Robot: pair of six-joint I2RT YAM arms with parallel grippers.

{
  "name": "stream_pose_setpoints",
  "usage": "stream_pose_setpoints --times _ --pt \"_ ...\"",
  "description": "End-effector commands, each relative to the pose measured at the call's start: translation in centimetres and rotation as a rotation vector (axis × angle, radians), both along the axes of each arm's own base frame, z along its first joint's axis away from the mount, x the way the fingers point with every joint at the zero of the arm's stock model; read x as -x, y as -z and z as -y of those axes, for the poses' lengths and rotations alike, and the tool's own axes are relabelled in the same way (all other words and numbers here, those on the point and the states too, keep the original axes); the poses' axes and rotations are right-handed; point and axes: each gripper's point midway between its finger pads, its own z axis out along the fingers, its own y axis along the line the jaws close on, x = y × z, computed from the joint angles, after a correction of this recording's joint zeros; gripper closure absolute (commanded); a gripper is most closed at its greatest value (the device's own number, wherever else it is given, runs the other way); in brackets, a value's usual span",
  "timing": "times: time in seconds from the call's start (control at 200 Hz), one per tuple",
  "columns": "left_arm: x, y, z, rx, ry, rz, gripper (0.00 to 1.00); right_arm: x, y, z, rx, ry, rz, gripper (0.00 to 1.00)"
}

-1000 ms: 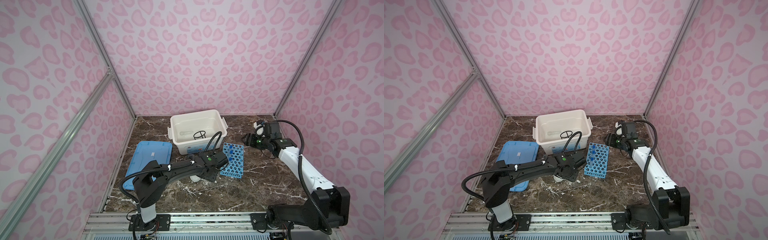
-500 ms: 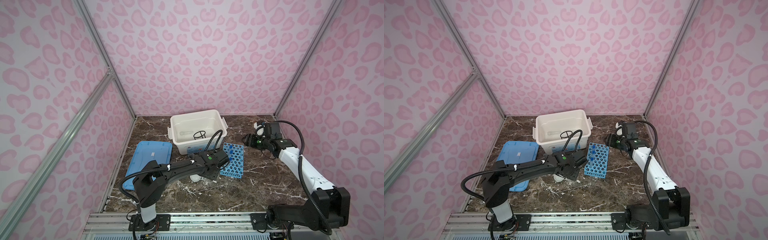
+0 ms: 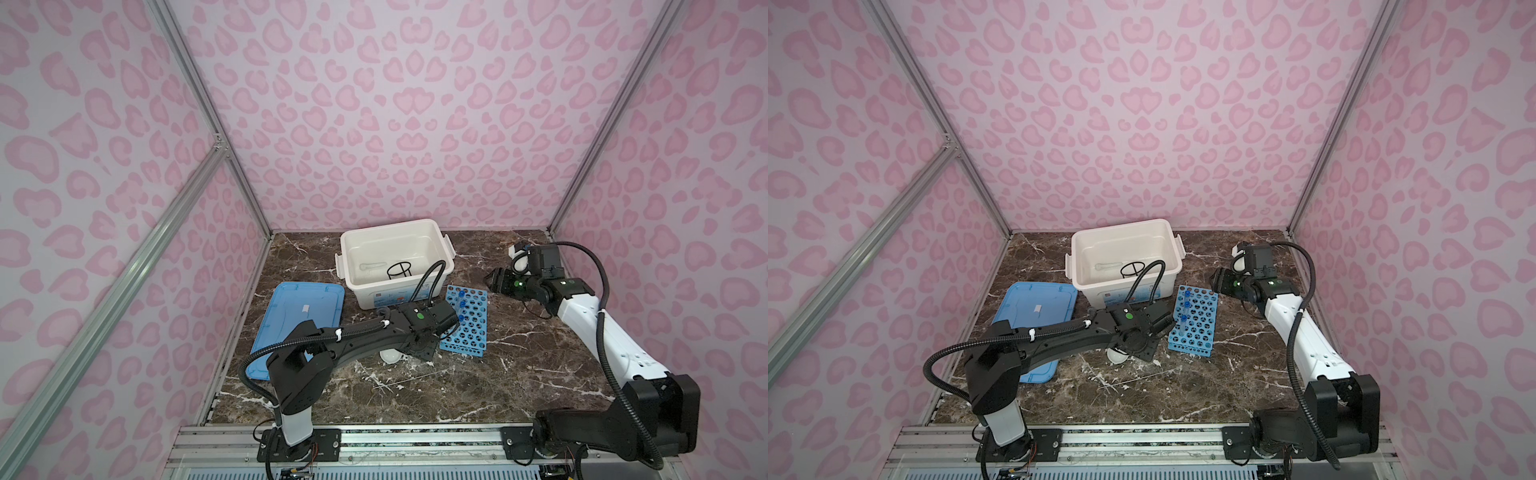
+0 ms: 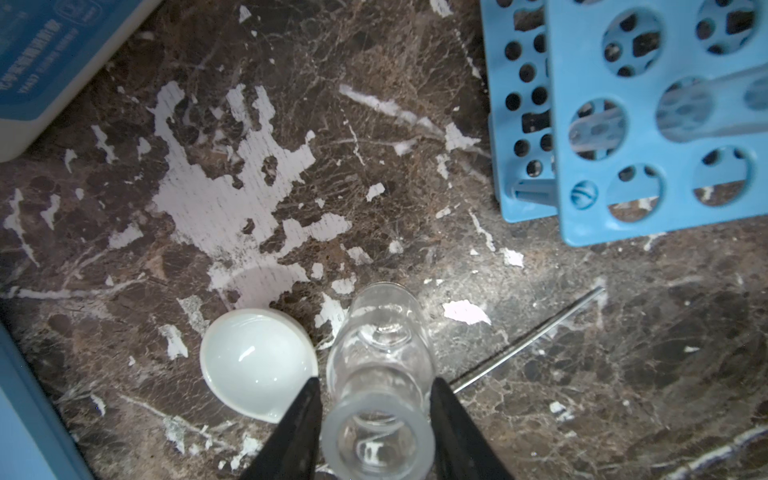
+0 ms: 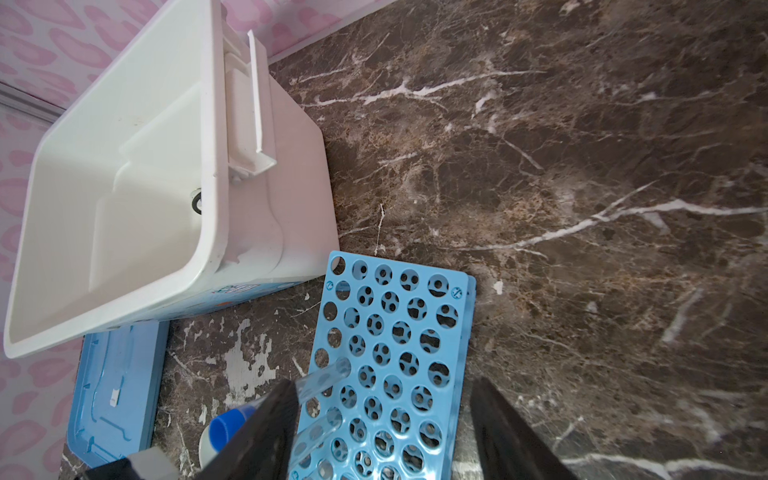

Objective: Organize the chemistry lab equipment
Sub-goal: 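Close the left gripper on the flask neck and lift it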

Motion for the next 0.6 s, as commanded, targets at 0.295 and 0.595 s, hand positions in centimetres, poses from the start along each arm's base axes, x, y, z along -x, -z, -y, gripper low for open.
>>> stream_pose_setpoints --times 0.295,0.595 --pt "-0.1 -0.2 -0.2 -0.021 0.004 0.001 0.72 0.0 0.3 0.2 0.006 0.002 0.0 0.32" --pt "-1.0 -2.5 -0.7 -0.012 -0.01 0.047 0.76 -0.4 -0.2 -0.1 -0.011 0.001 0.016 0.32"
